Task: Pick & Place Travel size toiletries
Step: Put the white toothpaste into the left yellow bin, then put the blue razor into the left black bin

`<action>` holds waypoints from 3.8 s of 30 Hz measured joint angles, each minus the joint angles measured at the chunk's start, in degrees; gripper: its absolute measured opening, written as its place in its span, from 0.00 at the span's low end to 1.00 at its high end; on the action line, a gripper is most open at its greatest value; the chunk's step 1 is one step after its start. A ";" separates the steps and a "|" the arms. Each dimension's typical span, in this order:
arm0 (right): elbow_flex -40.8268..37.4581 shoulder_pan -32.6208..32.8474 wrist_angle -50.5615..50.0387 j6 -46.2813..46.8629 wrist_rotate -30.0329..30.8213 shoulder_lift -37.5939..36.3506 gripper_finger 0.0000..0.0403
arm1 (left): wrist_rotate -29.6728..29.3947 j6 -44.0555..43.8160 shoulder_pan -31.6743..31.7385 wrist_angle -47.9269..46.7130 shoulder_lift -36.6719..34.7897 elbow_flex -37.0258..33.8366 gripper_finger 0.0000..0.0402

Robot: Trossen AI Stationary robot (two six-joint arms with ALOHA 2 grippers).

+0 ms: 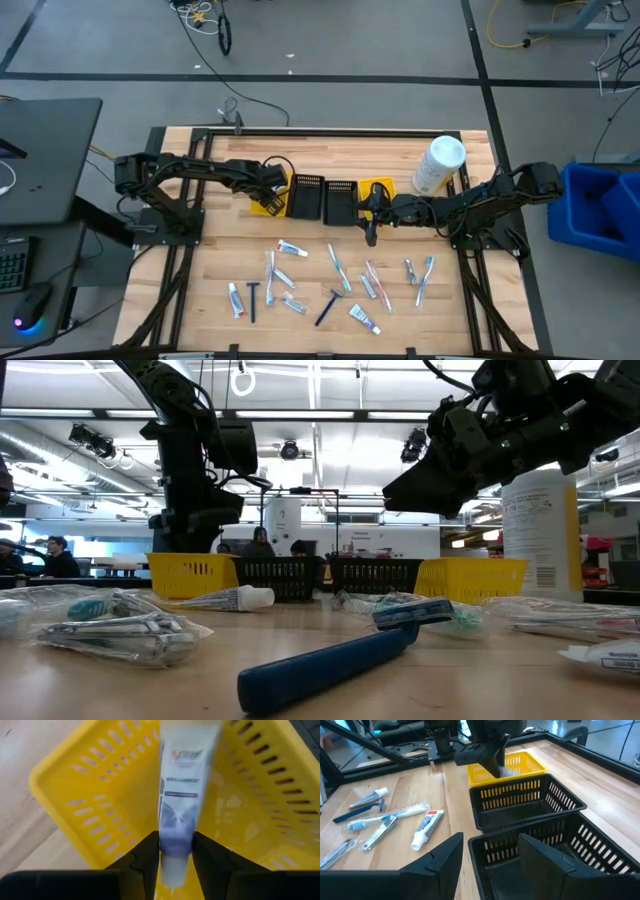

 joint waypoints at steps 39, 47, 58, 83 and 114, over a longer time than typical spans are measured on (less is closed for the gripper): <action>0.02 0.07 -1.38 3.40 -0.12 0.00 0.61 | -1.22 -38.51 -36.40 -5.60 -14.14 5.62 0.38; 0.02 0.07 -1.28 3.25 -0.12 0.02 0.58 | -1.16 -52.58 -43.78 -6.88 -14.14 5.54 0.38; 0.02 0.07 -1.21 -2.75 -0.09 0.02 0.59 | 4.95 -78.15 -53.11 -3.56 -14.08 0.13 0.38; 0.07 -7.05 2.53 -10.80 -0.11 0.02 0.66 | 10.21 -87.94 -58.38 14.72 4.59 -1.40 0.38; 0.07 -7.43 2.43 -10.08 -0.81 0.02 0.61 | -3.45 -74.56 -53.85 4.13 -2.28 0.93 0.12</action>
